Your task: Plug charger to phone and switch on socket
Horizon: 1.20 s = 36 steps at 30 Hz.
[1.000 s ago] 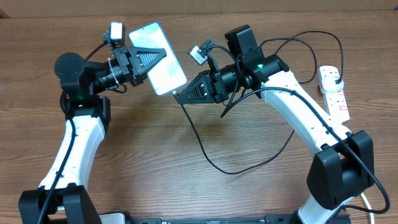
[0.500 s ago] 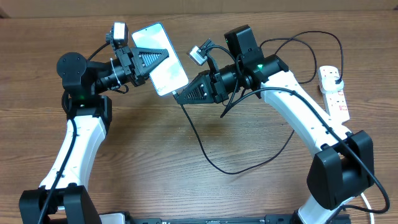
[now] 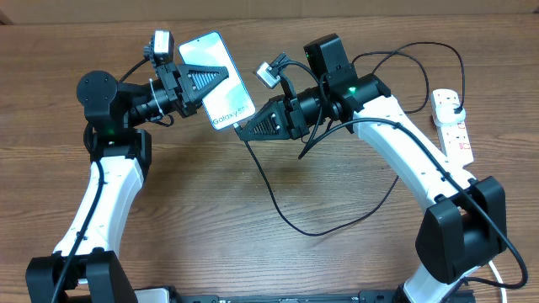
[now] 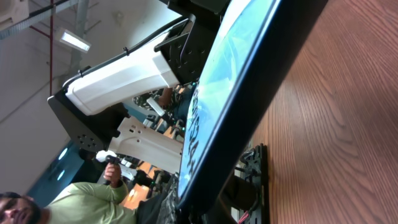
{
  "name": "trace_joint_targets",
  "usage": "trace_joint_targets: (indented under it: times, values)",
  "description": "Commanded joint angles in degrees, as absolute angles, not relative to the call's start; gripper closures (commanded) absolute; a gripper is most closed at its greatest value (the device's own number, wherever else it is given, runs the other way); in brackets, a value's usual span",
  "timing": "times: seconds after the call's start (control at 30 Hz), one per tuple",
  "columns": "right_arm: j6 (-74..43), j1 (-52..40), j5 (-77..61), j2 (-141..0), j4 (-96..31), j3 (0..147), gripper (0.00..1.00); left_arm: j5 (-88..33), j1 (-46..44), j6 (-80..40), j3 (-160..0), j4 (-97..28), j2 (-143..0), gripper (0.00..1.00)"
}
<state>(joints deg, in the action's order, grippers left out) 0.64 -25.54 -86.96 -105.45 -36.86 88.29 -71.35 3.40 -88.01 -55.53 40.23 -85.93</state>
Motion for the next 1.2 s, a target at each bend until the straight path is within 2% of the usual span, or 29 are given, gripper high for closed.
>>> trace_joint_targets:
  times: [0.0,1.17]
  values:
    - [0.21,-25.32,-87.09,-105.43,-36.49,88.53,0.96,-72.29,3.40,-88.29,-56.34,40.95,-84.99,0.96]
    - [-0.25,-23.92,-87.02,-105.43,-36.45,88.53,0.96,-73.38,2.92,-87.42,-56.34,43.99,-84.99,0.96]
